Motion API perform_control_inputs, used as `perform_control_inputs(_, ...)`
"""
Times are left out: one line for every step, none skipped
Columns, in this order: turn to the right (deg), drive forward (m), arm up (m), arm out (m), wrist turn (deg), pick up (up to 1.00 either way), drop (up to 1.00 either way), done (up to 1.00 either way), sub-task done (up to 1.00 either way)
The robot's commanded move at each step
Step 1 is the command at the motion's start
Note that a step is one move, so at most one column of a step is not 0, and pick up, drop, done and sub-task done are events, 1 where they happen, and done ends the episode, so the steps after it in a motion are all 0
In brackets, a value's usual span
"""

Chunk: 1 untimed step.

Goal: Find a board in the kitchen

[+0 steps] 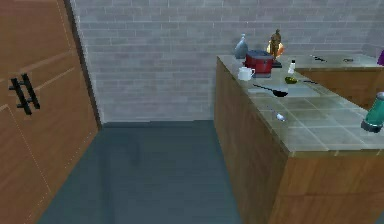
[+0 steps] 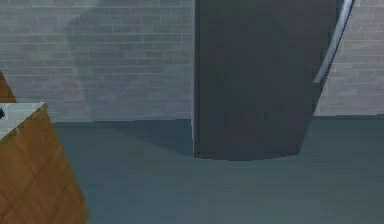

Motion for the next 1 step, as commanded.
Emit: perform_control_inputs(-9.0, 0.00, 0.00, 0.00, 0.0, 0.00, 0.00, 0.00, 0.00)
